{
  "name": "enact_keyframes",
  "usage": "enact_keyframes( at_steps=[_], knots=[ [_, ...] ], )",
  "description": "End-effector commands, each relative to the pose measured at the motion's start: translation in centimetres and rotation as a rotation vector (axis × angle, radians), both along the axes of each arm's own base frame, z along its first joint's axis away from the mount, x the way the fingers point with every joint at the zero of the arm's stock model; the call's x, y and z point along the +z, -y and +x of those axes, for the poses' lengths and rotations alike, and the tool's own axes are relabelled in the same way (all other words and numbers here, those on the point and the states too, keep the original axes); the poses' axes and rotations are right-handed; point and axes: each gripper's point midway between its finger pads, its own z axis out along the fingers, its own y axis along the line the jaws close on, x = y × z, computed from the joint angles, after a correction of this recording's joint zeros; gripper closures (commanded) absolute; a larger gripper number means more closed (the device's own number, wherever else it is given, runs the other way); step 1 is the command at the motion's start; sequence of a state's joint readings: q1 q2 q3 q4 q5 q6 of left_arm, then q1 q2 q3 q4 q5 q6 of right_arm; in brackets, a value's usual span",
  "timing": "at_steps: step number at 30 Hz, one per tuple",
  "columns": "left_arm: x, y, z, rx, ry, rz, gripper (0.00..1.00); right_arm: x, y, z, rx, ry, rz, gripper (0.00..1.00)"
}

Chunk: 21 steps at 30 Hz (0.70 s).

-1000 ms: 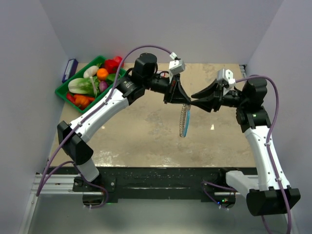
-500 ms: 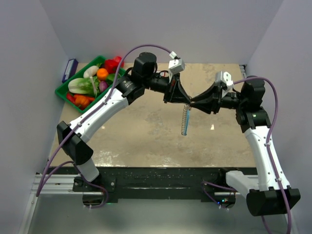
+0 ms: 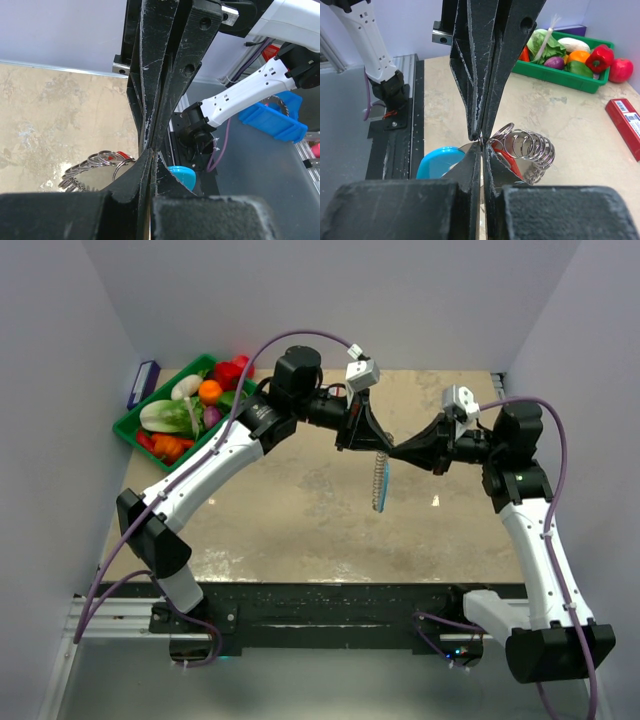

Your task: Remove the keys from the keyring

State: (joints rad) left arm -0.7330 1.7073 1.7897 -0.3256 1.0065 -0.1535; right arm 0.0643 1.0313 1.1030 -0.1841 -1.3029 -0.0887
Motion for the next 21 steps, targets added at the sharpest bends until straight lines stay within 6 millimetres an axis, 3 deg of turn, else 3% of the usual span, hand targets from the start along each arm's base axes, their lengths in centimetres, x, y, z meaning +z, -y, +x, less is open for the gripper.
enact_keyframes(
  at_steps=[1, 6, 10, 21],
  knots=[
    [2.1, 0.6, -0.7, -0.039, 0.052, -0.054, 1.0, 0.8, -0.5, -0.8, 0.05, 0.02, 0.02, 1.0],
    [1.9, 0.6, -0.6, -0.031, 0.06, -0.048, 1.0, 1.2, -0.2, 0.0, -0.018, 0.012, 0.01, 1.0],
    [1.8, 0.4, -0.7, -0.025, 0.071, -0.044, 0.98, 2.7, 0.4, 0.8, -0.1, 0.076, -0.027, 1.0],
    [1.2, 0.2, -0.7, -0.015, 0.076, -0.028, 1.0, 3.9, 1.5, 0.8, -0.19, 0.115, -0.093, 1.0]
  ],
)
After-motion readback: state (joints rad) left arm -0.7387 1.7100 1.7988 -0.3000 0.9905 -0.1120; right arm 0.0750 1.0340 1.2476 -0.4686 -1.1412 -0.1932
